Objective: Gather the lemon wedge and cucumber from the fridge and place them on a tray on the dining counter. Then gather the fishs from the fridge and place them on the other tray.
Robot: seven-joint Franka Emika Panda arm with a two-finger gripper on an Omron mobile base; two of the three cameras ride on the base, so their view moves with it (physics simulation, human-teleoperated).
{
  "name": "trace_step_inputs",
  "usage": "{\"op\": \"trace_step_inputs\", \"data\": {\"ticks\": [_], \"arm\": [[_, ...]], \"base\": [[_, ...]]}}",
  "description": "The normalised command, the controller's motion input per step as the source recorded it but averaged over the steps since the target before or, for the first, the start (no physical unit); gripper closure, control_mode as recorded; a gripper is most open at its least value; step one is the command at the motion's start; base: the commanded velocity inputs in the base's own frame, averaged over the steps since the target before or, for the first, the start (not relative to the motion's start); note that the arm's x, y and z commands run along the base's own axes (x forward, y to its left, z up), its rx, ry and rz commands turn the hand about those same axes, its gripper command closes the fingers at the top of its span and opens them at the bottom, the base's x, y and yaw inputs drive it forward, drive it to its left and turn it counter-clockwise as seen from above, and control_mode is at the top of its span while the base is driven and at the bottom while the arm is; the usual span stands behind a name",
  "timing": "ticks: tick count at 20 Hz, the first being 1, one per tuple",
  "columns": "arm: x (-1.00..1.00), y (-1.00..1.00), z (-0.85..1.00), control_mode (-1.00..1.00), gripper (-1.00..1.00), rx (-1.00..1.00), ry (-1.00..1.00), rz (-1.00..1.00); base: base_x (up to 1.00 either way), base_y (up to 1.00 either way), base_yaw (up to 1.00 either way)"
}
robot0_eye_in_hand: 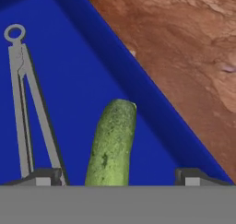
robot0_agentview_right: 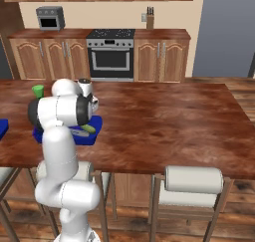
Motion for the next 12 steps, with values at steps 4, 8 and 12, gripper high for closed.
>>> {"op": "trace_step_inputs", "data": {"ticks": [4,8,12], "arm": [[-0.56,0.00,0.18,-1.00,-1.00,-0.02,-0.11,0.00],[-1.00,0.00,0.37,-1.00,-1.00,-0.02,-0.29,0.00],[-1.00,-0.37,0.39,-1.00,-1.00,0.00,-0.43,-0.05]], "base": [[0.00,0.00,0.00],[0.00,0.00,0.00],[0.00,0.00,0.00]]}}
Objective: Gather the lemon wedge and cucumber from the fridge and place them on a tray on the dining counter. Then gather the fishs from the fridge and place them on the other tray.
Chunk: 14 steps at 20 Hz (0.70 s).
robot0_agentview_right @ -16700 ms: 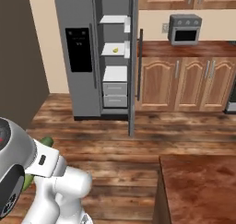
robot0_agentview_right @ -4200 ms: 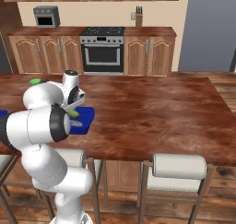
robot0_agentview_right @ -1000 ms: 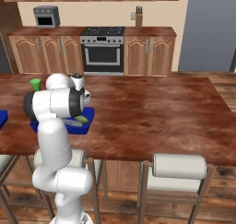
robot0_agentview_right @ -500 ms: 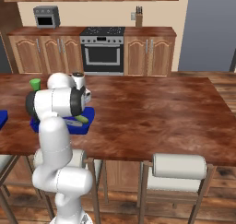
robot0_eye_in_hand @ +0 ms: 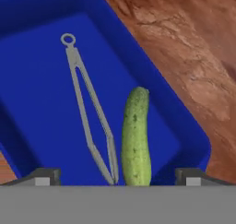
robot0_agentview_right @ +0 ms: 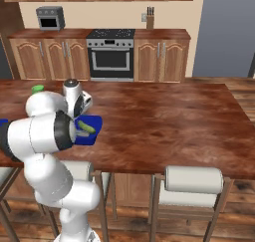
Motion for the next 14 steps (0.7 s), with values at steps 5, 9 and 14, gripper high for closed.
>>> {"op": "trace_step_inputs", "data": {"ticks": [5,9,14], "arm": [[-1.00,-0.56,0.59,-1.00,-1.00,0.12,-0.40,-0.05],[-1.00,-0.55,0.69,-1.00,-1.00,0.19,-0.20,0.00],[-0.98,-0.50,0.61,-1.00,-1.00,0.15,-0.15,0.00]], "base": [[0.00,0.00,0.00],[0.00,0.00,0.00],[0.00,0.00,0.00]]}}
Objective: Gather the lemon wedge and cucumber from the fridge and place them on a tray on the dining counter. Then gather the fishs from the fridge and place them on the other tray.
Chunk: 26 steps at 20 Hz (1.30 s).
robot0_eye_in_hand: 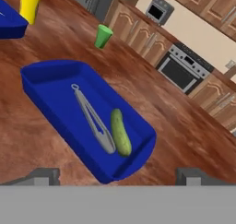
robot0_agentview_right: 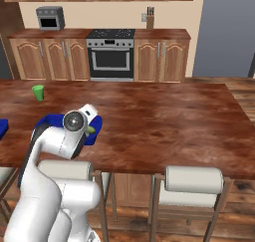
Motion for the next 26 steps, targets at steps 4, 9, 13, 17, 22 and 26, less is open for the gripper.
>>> {"op": "trace_step_inputs", "data": {"ticks": [4,9,13,17,22,26], "arm": [[-0.75,-0.26,0.18,-1.00,-1.00,0.05,-0.08,0.00],[-0.04,0.00,0.00,-1.00,-1.00,0.00,0.00,0.00],[-0.01,0.00,0.00,-1.00,-1.00,0.00,0.00,0.00],[0.00,0.00,0.00,1.00,-1.00,0.00,0.00,0.00],[0.00,0.00,0.00,1.00,-1.00,0.00,0.00,0.00],[0.00,0.00,0.00,1.00,-1.00,0.00,0.00,0.00]], "base": [[0.00,0.00,0.00],[0.00,0.00,0.00],[0.00,0.00,0.00],[-0.82,0.00,0.00],[-1.00,0.02,0.00],[-0.57,0.72,0.00]]}}
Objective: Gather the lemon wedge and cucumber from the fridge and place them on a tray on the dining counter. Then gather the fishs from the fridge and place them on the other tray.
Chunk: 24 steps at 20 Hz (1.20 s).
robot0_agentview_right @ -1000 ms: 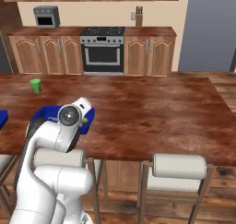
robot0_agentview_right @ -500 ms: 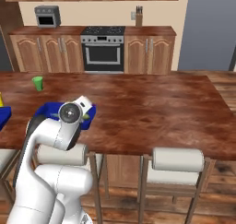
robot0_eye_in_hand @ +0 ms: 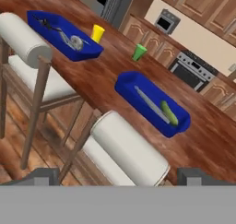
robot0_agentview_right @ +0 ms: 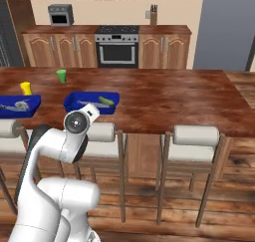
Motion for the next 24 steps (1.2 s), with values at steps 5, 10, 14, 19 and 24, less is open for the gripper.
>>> {"op": "trace_step_inputs", "data": {"ticks": [5,10,14,19,24], "arm": [[0.00,0.00,0.00,1.00,-1.00,0.00,0.00,0.00],[0.00,0.00,0.00,1.00,-1.00,0.00,0.00,0.00],[0.00,0.00,0.00,1.00,-1.00,0.00,0.00,0.00],[0.00,0.00,0.00,1.00,-1.00,0.00,0.00,0.00],[0.00,0.00,0.00,1.00,-1.00,0.00,0.00,0.00]], "base": [[-0.04,1.00,0.00],[0.00,1.00,0.00],[0.00,1.00,0.00],[0.00,1.00,0.00],[0.00,1.00,0.00]]}}
